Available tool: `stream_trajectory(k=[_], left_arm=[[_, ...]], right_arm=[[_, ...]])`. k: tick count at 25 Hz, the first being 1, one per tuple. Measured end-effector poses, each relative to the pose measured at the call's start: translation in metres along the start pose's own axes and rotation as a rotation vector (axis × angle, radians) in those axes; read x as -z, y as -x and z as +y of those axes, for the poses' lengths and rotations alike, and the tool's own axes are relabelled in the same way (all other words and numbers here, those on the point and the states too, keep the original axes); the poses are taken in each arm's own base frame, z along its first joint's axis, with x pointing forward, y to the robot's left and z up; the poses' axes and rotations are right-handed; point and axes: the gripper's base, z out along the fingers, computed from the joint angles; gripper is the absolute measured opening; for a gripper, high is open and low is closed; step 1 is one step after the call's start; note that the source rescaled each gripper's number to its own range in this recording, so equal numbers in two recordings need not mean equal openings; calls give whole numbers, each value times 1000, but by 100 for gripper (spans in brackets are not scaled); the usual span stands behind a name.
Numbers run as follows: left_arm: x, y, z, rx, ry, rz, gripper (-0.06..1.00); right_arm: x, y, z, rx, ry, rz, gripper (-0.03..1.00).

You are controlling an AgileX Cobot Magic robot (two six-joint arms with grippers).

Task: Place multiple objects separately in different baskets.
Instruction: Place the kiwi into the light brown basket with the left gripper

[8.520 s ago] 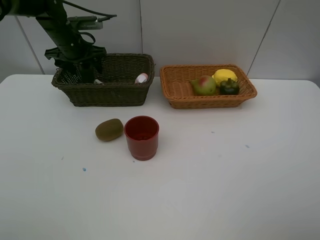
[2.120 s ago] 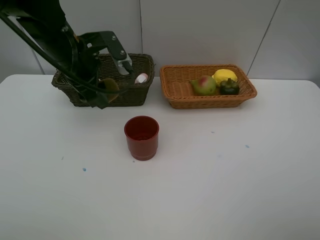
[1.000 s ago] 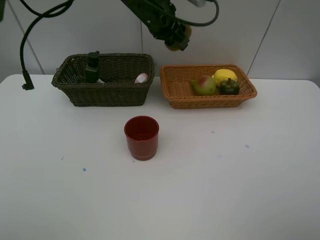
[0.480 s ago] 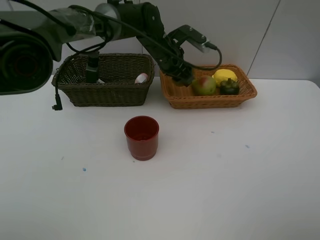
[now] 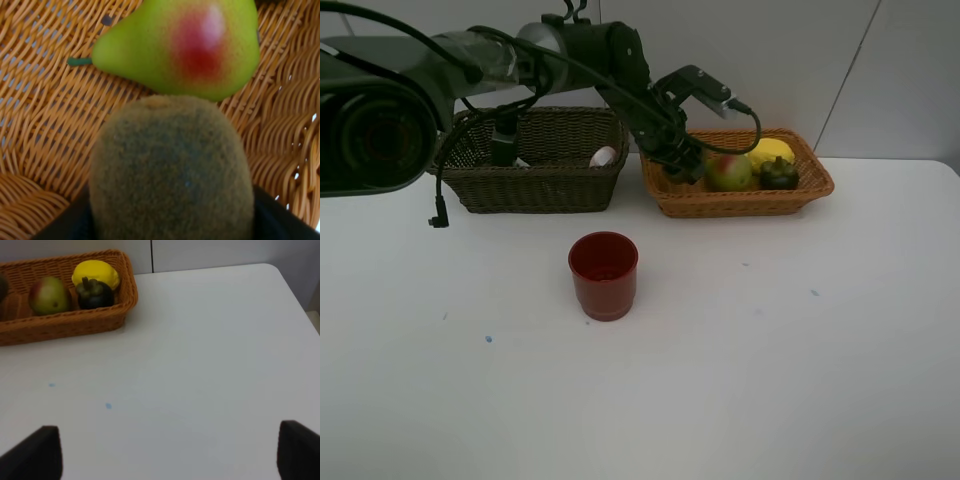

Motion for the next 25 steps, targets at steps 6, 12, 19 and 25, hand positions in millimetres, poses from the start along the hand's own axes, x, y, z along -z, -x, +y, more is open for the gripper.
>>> stream_trajectory(k=[6, 12, 19, 25], left_arm=[[0, 0, 0, 0, 0, 0, 69], [0, 0, 0, 0, 3, -5, 69], [0, 7, 4, 120, 38, -74, 73], [1, 10, 6, 214, 52, -114, 86]], right_arm=[[0, 0, 0, 0, 0, 0, 93], [0, 0, 0, 0, 0, 0, 93], [0, 0, 0, 0, 0, 0, 93], [0, 0, 0, 0, 0, 0, 93]])
